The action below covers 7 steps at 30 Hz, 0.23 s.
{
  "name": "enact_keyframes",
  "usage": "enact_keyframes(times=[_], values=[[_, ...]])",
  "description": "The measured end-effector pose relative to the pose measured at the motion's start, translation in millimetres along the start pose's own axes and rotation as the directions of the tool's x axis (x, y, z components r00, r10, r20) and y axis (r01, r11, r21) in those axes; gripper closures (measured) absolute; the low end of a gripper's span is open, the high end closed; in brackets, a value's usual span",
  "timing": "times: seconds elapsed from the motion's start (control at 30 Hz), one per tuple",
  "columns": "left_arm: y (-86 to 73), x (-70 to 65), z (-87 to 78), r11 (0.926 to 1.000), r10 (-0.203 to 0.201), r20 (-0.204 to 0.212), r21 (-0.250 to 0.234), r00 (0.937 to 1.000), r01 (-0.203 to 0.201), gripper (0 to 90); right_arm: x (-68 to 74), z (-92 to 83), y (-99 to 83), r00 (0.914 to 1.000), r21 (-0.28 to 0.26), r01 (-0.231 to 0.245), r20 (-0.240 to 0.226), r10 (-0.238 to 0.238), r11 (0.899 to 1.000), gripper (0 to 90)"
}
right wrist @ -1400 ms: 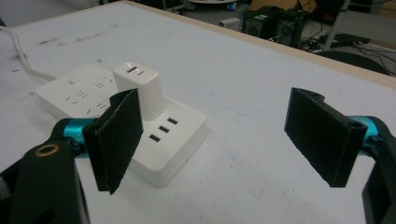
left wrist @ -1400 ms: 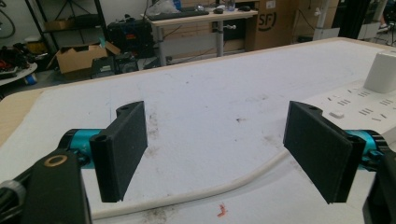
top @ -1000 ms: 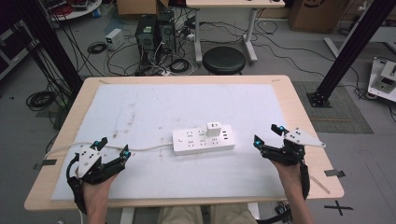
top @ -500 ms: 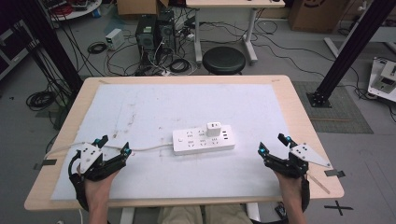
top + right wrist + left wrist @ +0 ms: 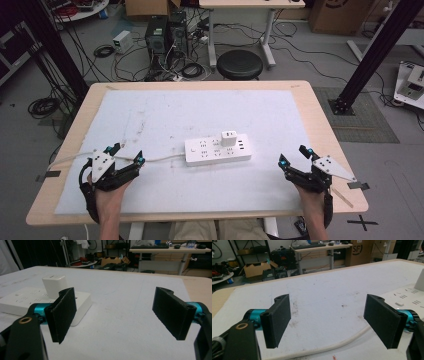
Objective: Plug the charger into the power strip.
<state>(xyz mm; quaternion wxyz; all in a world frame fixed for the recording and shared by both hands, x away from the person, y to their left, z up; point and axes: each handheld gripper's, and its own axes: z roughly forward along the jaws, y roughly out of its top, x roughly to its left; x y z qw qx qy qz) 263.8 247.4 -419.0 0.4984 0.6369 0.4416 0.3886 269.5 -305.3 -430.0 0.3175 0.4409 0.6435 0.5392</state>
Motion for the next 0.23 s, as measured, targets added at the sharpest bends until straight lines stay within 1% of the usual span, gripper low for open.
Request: enact_keyframes(times=[0.23], values=[[-2.4,3.1,1.5,0.9999,-0.007,-0.005,0.015,1.0,0.007,21.8,0.3,3.6,-1.1,1.0,0.018,0.003,-0.002,-0.003,1.0,19.8]])
